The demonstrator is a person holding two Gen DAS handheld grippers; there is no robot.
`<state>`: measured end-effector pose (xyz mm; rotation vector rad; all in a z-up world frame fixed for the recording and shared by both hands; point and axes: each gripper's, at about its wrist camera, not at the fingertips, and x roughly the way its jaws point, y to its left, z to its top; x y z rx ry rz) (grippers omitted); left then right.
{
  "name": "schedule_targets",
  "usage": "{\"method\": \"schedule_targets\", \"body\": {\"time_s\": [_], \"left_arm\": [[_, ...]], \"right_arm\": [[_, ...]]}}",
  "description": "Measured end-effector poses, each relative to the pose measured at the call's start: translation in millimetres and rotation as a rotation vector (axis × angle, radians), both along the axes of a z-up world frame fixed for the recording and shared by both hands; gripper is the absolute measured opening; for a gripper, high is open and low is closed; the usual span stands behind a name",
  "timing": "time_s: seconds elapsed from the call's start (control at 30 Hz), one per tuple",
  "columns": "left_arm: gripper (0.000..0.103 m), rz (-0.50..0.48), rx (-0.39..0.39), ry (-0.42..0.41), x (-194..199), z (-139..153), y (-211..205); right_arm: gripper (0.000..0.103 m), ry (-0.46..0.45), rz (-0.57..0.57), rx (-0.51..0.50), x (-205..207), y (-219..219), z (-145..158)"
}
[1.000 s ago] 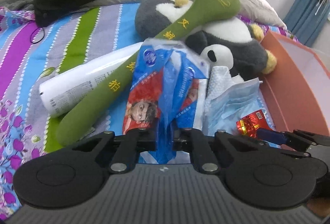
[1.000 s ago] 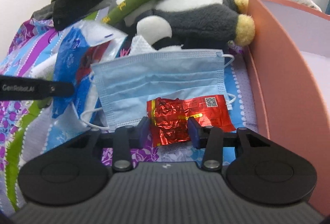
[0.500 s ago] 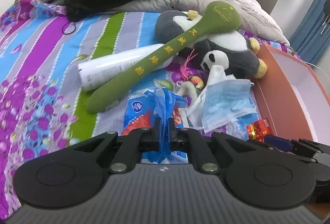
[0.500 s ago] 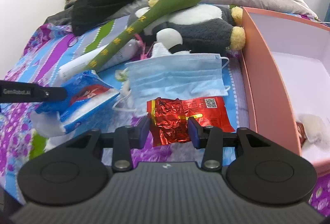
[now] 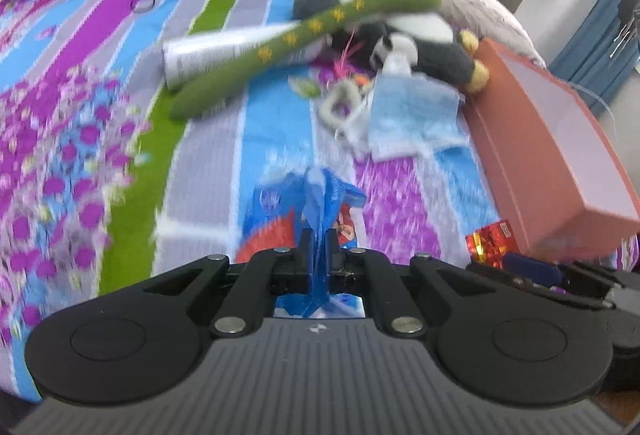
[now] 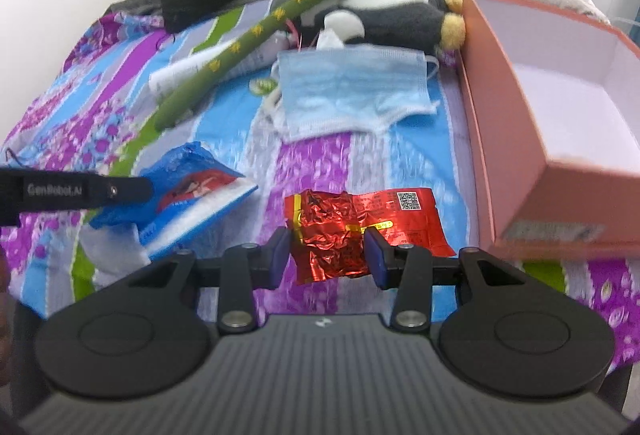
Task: Organize soft objects
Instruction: 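Carry the blue bag and red candy packet over the orange box with both grippers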
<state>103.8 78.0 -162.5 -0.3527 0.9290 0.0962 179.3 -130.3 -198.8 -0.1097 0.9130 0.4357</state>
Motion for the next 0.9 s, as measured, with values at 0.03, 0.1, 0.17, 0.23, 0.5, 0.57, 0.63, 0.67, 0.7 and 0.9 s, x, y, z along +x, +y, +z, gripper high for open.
{"method": "schedule_targets", "body": {"time_s": [0.03, 0.1, 0.17, 0.23, 0.5, 0.57, 0.63, 0.67, 0.7, 0.9], "left_arm": [[0.006, 0.002, -0.009, 0.019, -4.9, -5.6, -0.2], [0.006, 0.005, -0.029, 0.051, -10.9, -15.5, 1.5], [0.007, 0.020, -0.040, 0.075, -15.1, -23.1, 3.4], [0.007, 0.009, -0.047, 0.089, -15.9, -28.6, 3.2], [0.043, -0.013, 0.008, 0.107, 2.9, -36.6, -5.1], [0.043, -0.023, 0.022, 0.107, 7.9, -39.3, -8.5], [0.043, -0.029, 0.037, 0.107, 11.5, -40.9, -11.6], [0.041, -0.024, 0.045, 0.105, 12.6, -40.9, -12.3], [0.039, -0.022, 0.050, 0.099, 13.3, -40.5, -13.0], [0.010, -0.068, 0.097, 0.121, 18.0, -32.2, -20.5]], "right_arm": [[0.044, 0.007, 0.006, -0.004, -3.0, 0.6, -2.8], [0.044, 0.026, 0.018, -0.014, -8.1, 2.2, -10.1], [0.045, 0.046, 0.028, -0.020, -11.6, 3.4, -16.4], [0.045, 0.057, 0.038, -0.026, -14.0, 5.2, -20.0], [0.045, 0.062, 0.029, -0.024, -12.7, -0.2, -22.5], [0.045, 0.063, 0.020, -0.023, -11.8, -3.2, -23.2], [0.045, 0.061, 0.014, -0.025, -12.1, -5.9, -23.1], [0.045, 0.062, 0.009, -0.026, -12.1, -7.5, -23.0], [0.045, 0.063, 0.004, -0.025, -12.1, -9.2, -22.4], [0.045, 0.027, -0.009, -0.011, -15.1, -15.3, -9.2]]}}
